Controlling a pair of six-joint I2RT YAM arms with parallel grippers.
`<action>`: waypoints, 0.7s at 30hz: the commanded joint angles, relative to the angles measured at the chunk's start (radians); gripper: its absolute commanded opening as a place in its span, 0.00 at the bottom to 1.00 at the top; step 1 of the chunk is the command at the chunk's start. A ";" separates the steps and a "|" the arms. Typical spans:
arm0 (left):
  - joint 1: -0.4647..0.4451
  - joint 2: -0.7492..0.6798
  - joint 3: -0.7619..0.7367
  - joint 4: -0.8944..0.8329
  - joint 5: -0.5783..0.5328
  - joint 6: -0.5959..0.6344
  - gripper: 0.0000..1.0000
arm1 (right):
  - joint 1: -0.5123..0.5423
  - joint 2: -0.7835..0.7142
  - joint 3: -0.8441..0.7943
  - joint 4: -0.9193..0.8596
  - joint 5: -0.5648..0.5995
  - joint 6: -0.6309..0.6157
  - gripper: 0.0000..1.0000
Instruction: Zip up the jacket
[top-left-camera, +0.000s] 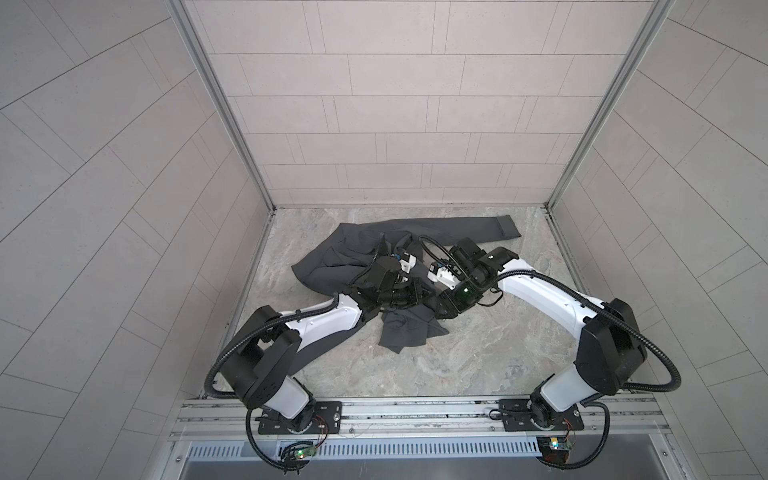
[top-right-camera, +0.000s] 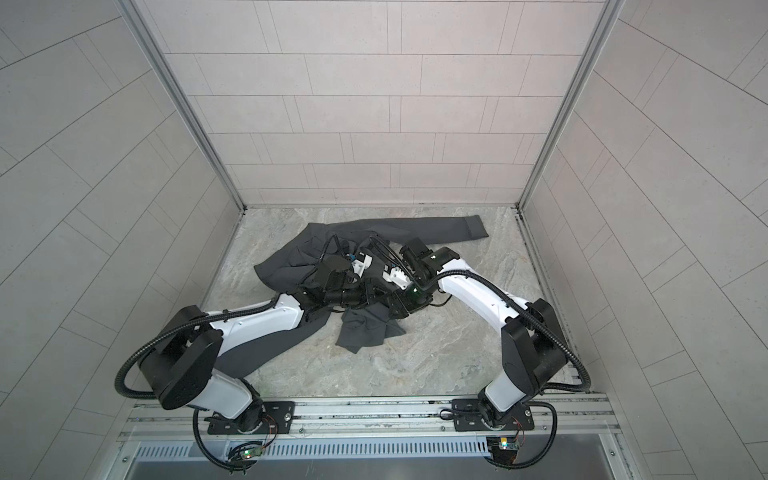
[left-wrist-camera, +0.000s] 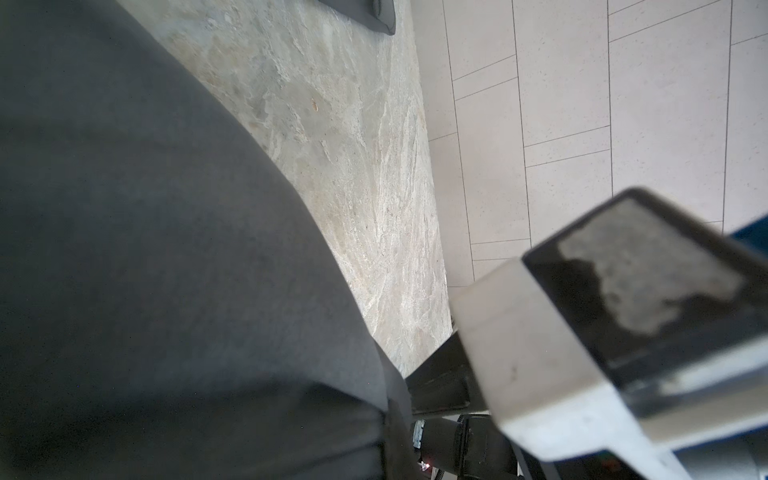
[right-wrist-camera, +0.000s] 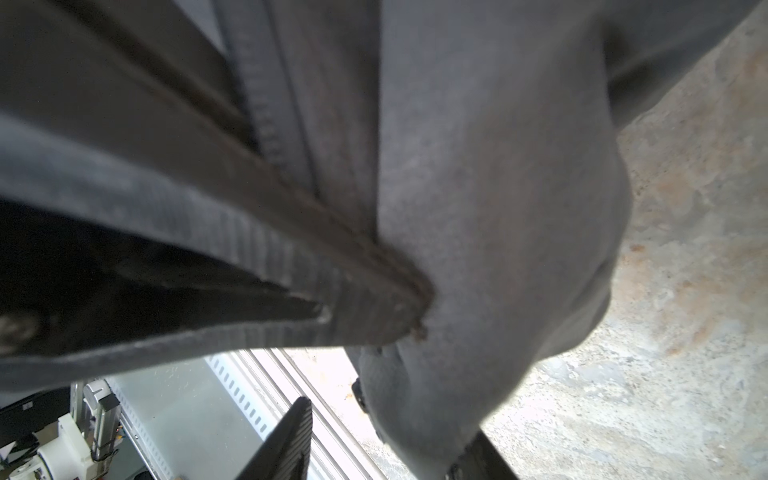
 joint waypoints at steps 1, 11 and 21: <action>-0.003 0.004 -0.009 0.039 0.027 -0.006 0.00 | -0.016 -0.004 -0.011 -0.002 0.000 -0.028 0.47; -0.003 0.006 -0.011 0.038 0.021 -0.004 0.00 | -0.017 0.004 -0.009 0.005 -0.044 -0.042 0.27; -0.002 -0.006 -0.008 -0.008 0.005 -0.001 0.24 | -0.020 -0.014 -0.025 0.026 -0.037 -0.001 0.00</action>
